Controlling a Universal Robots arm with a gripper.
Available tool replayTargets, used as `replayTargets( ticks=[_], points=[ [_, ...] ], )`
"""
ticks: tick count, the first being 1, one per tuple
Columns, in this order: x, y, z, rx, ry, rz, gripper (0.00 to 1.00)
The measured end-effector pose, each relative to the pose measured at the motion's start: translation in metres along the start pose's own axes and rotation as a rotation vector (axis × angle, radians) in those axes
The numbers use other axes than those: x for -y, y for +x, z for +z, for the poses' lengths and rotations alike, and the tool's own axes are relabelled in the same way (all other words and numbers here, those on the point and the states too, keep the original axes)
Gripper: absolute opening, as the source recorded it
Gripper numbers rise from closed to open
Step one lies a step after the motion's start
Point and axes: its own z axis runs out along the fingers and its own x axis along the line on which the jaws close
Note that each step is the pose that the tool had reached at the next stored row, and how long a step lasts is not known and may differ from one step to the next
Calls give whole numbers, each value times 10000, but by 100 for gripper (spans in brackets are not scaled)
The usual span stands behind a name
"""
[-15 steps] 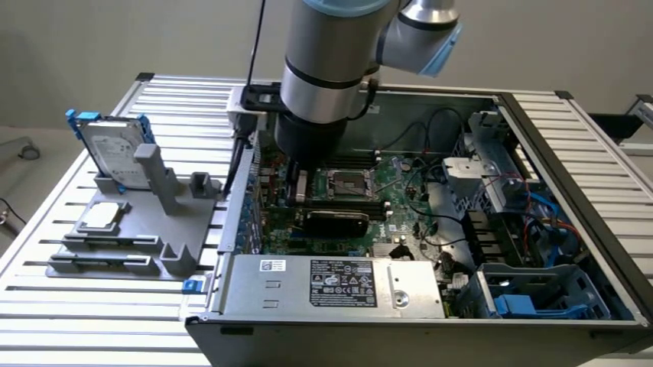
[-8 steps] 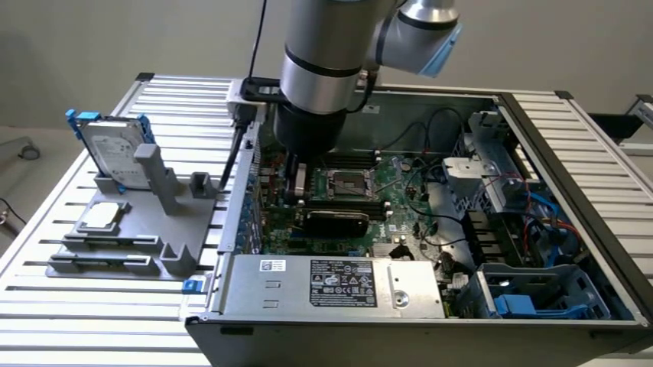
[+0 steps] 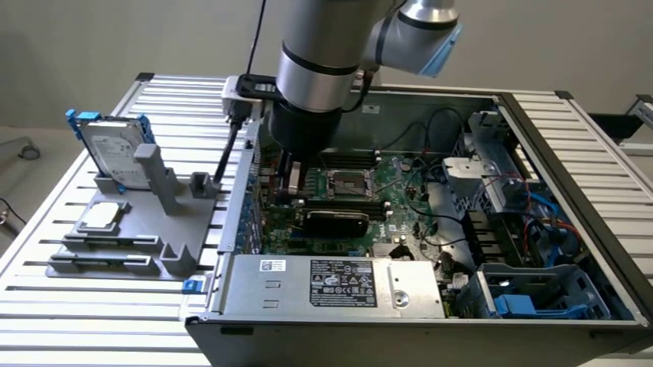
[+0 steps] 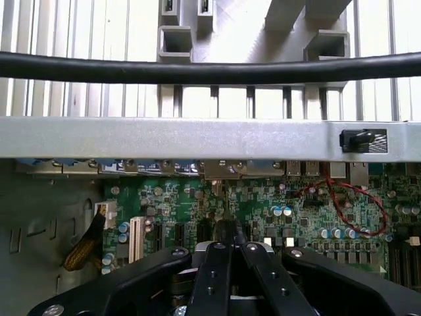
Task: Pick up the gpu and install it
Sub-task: 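Press down on the gpu until it lock into place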
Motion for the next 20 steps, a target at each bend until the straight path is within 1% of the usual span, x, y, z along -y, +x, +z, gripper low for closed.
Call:
replayTargets(
  ticks=[1,2,7,15,18,20],
  points=[
    [-10,0,2,-8,-37,2,11],
    [-20,0,4,-18,-61,3,11],
    [-92,-1,17,-86,-124,18,11],
    [-169,-1,-19,-184,-140,38,11],
    [-179,-2,-55,-258,-145,53,11],
    [-182,-3,-70,-323,-148,69,11]
  ],
)
